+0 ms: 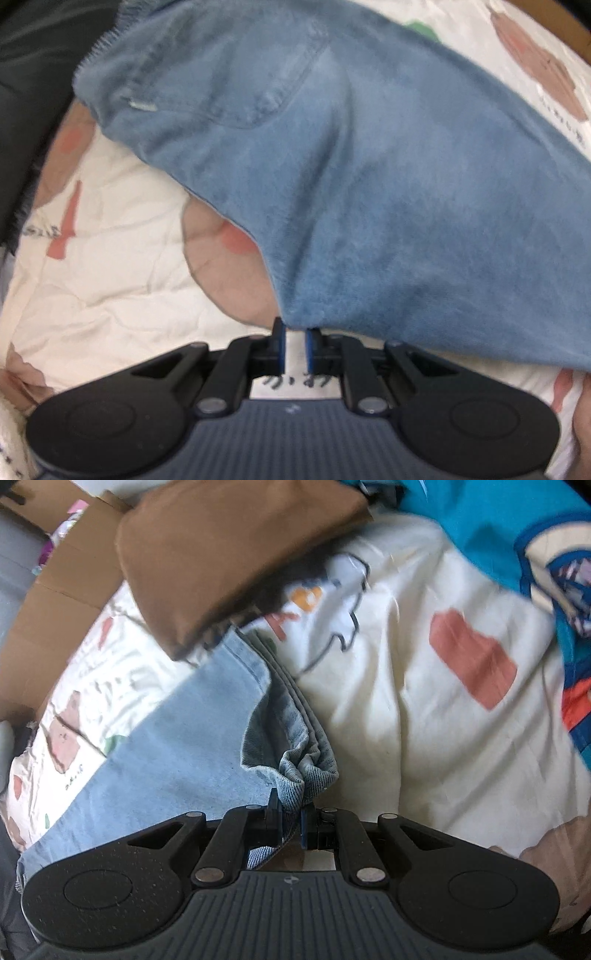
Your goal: Fold clothes
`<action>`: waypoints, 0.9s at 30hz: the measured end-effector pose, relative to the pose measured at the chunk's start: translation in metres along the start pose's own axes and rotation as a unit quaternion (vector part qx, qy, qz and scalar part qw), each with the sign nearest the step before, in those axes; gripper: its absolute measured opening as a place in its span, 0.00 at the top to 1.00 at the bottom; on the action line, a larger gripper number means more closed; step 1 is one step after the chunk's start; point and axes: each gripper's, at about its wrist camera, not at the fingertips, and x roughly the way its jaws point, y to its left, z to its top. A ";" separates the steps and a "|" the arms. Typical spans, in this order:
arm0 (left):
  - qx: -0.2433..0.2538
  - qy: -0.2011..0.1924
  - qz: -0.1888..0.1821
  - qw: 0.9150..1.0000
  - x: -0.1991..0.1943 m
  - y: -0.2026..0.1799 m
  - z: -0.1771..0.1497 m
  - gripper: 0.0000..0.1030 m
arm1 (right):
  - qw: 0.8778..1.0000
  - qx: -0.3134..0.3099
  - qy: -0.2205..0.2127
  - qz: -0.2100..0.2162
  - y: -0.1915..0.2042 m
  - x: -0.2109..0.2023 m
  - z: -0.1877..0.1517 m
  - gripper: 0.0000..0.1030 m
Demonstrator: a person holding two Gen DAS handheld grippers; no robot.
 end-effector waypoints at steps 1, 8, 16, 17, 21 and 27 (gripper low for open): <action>0.000 0.003 0.004 1.000 0.000 0.000 -0.002 0.99 | 1.000 0.005 0.005 -0.002 -0.002 0.003 -0.001 0.90; -0.018 -0.038 0.006 0.999 -0.026 0.006 -0.002 0.90 | 0.999 -0.015 0.008 -0.046 -0.004 -0.004 0.000 0.72; -0.001 -0.107 -0.004 0.994 -0.053 -0.007 0.029 0.79 | 0.995 -0.064 -0.033 -0.070 0.005 -0.024 0.008 0.68; 0.002 -0.114 -0.008 0.993 -0.053 -0.008 0.034 0.74 | 0.994 -0.071 -0.038 -0.074 0.006 -0.024 0.010 0.68; 0.035 -0.123 -0.029 0.991 -0.048 -0.018 0.053 0.70 | 0.992 -0.090 -0.054 -0.063 0.015 -0.024 0.023 0.68; 0.058 -0.135 -0.030 0.989 -0.043 -0.040 0.081 0.68 | 0.987 -0.139 -0.061 -0.050 0.043 -0.006 0.045 0.65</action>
